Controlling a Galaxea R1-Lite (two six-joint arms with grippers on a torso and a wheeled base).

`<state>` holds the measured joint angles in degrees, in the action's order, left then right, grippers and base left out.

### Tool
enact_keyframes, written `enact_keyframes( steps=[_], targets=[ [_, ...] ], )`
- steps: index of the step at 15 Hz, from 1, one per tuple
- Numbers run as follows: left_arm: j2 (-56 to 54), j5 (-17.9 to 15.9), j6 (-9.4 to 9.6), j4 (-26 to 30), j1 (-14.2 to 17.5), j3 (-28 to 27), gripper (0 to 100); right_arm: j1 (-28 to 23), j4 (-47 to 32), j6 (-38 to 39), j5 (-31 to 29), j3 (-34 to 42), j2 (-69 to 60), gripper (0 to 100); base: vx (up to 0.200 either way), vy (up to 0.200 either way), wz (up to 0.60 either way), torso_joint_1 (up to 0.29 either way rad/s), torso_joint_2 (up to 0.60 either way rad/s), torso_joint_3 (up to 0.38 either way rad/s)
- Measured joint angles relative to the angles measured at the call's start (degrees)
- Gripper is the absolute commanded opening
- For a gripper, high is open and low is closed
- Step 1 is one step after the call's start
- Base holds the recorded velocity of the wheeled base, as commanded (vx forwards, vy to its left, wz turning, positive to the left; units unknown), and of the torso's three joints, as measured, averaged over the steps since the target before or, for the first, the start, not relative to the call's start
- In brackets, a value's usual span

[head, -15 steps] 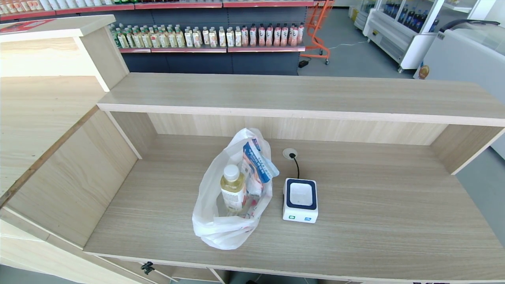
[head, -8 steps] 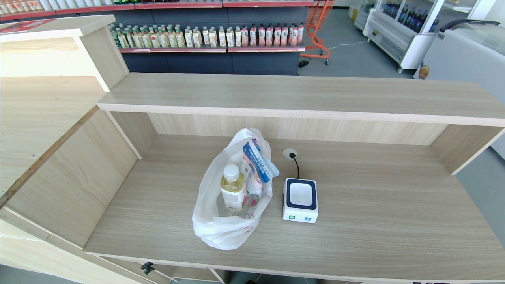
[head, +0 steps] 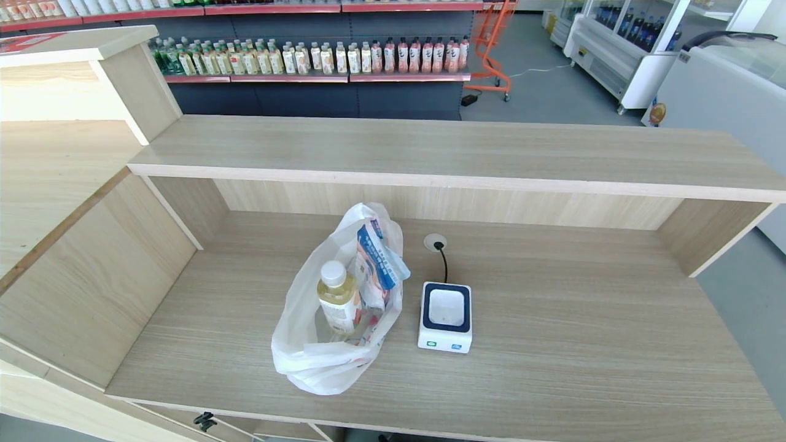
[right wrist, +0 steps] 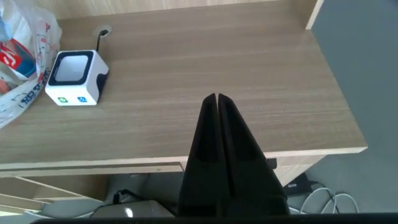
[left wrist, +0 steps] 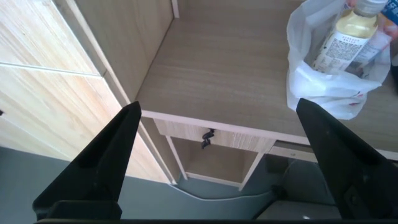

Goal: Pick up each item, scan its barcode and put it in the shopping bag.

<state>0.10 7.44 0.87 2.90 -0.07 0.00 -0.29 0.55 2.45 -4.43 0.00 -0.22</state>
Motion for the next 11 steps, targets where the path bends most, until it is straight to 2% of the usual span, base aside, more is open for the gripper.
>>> enact_keyframes(
  steps=[1, 11],
  targets=[
    [0.0, 0.0, -0.07, 0.0, 0.0, 0.0, 100, 0.0, 0.0, 0.0, 0.0, 0.0, 0.0, 0, 0.200, 0.000, 0.00, -0.012, 0.00, 0.002],
    [-0.1, 0.0, -0.18, 0.0, 0.1, 0.0, 100, 0.1, -0.1, -0.1, 0.0, 0.0, 0.0, 0, 0.000, 0.000, 0.00, 0.000, 0.00, 0.000]
  ],
)
